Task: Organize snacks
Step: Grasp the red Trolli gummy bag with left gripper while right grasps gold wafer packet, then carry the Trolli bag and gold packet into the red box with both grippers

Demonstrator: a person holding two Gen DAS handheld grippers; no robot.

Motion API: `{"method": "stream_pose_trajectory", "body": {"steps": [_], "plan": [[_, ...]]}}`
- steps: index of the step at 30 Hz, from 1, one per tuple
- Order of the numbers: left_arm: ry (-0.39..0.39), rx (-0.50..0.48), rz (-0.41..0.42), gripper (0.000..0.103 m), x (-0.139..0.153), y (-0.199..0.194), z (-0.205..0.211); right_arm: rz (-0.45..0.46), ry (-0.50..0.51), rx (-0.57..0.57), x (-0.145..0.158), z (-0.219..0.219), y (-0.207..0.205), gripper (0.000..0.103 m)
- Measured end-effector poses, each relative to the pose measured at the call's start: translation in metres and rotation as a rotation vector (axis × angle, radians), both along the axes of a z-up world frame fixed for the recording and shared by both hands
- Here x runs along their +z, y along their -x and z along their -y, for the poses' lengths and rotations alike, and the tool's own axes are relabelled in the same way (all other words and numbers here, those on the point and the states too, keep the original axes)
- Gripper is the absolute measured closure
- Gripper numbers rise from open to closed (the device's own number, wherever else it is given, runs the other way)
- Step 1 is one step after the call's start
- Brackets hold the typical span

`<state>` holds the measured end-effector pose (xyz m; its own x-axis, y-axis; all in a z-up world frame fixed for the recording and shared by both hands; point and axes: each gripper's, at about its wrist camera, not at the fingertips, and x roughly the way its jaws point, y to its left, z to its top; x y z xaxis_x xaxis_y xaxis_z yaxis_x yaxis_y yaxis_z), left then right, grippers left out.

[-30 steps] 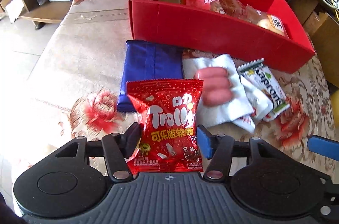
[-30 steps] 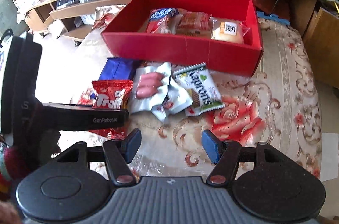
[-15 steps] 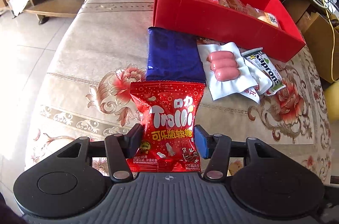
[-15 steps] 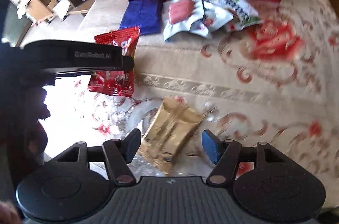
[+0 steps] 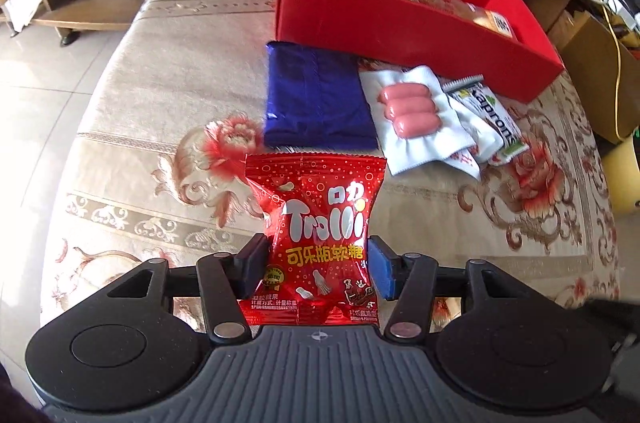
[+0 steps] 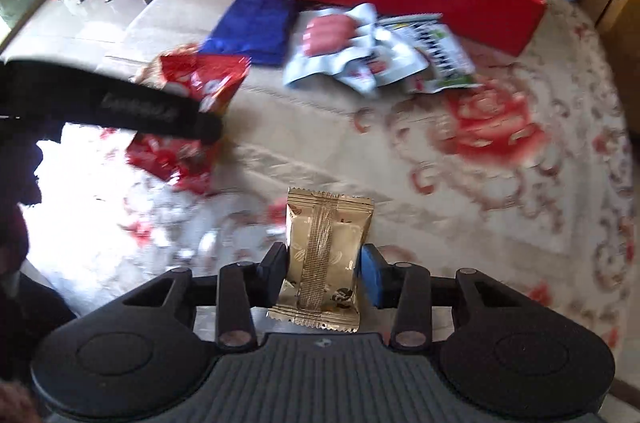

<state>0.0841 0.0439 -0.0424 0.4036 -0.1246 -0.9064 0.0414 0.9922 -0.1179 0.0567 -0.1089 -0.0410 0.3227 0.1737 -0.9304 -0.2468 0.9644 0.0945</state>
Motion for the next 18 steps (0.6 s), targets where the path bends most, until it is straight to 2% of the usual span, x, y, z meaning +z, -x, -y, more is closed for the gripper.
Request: {"method": "stream_pose_trajectory", "body": {"steps": [6, 12, 15, 17, 18], "plan": [[-0.037, -0.032, 0.000, 0.039, -0.006, 0.002, 0.011, 0.013, -0.031, -0.044, 0.004, 0.020, -0.010, 0.065], [-0.074, -0.053, 0.004, 0.026, -0.011, 0.000, 0.020, -0.003, -0.034, -0.044, -0.005, 0.015, -0.020, 0.064], [-0.104, -0.064, 0.009, 0.028, -0.012, 0.003, 0.026, 0.007, -0.032, -0.042, -0.004, 0.015, -0.019, 0.064], [-0.120, -0.061, 0.013, 0.037, -0.011, 0.006, 0.026, 0.011, -0.028, -0.036, -0.004, 0.017, -0.018, 0.064], [-0.123, -0.059, 0.015, 0.037, -0.010, 0.007, 0.025, 0.013, -0.021, -0.033, -0.004, 0.018, -0.017, 0.064]]}}
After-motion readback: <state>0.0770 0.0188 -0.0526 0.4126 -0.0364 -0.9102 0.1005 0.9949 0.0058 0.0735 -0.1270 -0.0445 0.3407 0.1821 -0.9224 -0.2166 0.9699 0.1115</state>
